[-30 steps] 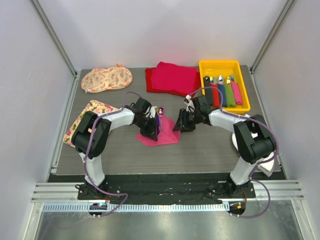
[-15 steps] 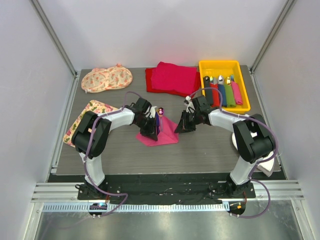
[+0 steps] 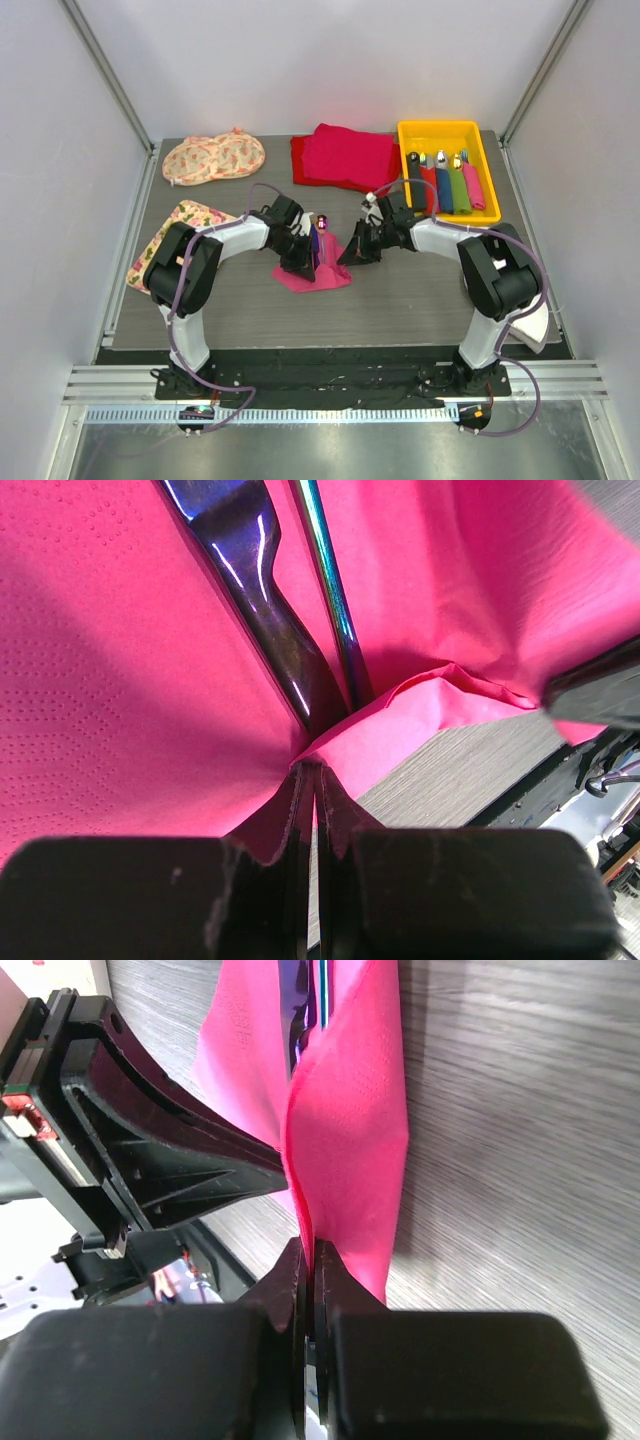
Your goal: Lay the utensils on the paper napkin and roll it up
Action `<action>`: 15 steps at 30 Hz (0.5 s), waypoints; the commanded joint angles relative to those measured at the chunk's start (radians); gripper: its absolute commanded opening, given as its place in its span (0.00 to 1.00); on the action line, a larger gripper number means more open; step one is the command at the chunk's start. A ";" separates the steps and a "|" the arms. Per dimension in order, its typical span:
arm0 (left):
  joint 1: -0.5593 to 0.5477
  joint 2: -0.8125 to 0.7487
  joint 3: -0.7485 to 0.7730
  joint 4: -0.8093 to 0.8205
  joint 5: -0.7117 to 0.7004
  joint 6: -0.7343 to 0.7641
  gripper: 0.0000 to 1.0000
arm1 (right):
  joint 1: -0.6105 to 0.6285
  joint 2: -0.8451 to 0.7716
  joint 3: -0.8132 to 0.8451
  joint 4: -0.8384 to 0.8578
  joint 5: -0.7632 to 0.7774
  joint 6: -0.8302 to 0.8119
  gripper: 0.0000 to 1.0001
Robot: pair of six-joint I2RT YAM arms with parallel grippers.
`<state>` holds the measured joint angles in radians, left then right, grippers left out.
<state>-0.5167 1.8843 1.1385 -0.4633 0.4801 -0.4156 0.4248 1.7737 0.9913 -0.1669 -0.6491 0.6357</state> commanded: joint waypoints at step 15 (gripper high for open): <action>0.004 0.009 0.021 0.003 -0.024 0.008 0.07 | 0.068 0.092 0.029 0.227 -0.075 0.252 0.01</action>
<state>-0.5167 1.8854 1.1389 -0.4633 0.4801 -0.4156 0.4805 1.8416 0.9951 -0.0299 -0.6930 0.8116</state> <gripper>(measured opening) 0.070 0.035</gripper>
